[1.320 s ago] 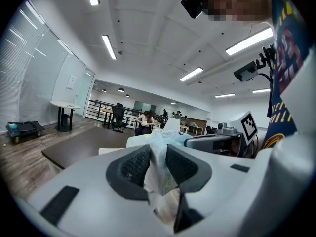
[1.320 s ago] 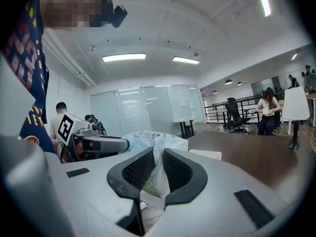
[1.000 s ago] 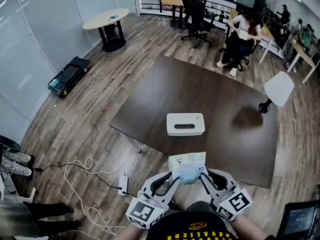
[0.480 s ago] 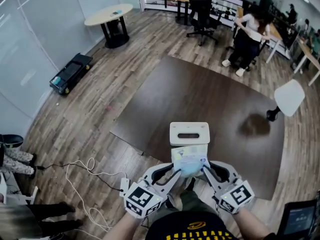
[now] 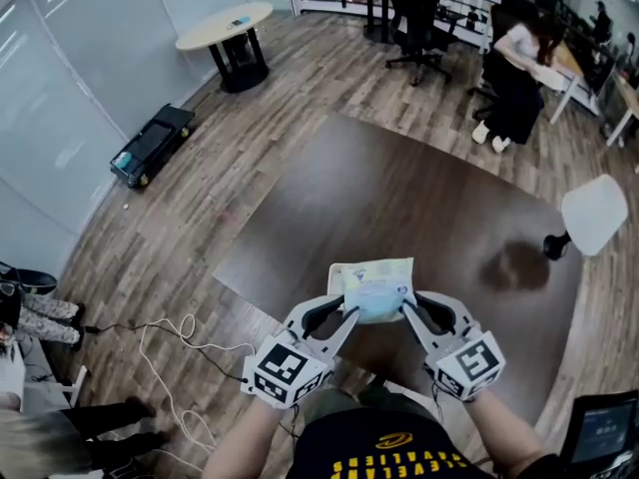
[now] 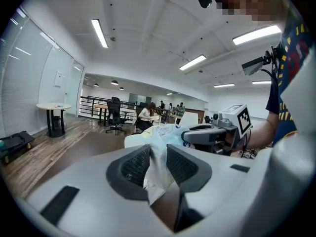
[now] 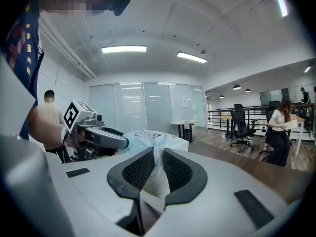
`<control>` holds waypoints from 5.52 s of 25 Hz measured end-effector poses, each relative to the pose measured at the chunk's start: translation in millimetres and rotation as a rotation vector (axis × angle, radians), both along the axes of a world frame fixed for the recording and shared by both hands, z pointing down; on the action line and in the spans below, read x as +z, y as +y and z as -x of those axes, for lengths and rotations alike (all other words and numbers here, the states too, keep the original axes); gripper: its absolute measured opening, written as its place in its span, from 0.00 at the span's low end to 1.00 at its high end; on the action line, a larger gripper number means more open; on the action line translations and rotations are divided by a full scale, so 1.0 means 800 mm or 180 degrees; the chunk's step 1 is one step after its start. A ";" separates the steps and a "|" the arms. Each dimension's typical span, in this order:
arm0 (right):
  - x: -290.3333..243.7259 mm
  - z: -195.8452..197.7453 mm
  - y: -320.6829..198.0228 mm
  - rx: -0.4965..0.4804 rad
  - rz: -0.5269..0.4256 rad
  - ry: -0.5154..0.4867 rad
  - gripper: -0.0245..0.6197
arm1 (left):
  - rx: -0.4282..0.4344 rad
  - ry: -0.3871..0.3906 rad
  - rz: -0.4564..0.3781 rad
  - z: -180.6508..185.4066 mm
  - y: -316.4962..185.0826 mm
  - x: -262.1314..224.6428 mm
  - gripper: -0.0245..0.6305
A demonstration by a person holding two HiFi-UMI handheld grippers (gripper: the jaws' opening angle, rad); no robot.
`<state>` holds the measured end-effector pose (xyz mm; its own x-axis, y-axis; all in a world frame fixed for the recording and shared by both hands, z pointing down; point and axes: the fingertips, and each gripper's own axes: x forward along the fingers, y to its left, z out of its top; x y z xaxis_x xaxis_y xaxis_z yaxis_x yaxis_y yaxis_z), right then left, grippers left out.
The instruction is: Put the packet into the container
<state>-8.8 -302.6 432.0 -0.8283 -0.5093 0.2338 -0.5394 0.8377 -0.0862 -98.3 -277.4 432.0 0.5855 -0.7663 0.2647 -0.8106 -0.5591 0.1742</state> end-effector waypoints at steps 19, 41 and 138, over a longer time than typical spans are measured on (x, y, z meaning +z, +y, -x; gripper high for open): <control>0.136 0.001 -0.054 0.0368 0.0292 0.0430 0.14 | 0.0476 -0.0569 0.0182 0.000 -0.060 0.124 0.20; 0.264 0.003 -0.047 0.0252 0.0348 0.1450 0.14 | 0.0986 -0.1390 0.0596 -0.005 -0.052 0.265 0.20; 0.019 0.008 0.019 0.0688 0.0188 -0.0265 0.05 | 0.0102 0.0298 0.0367 -0.045 0.008 0.014 0.04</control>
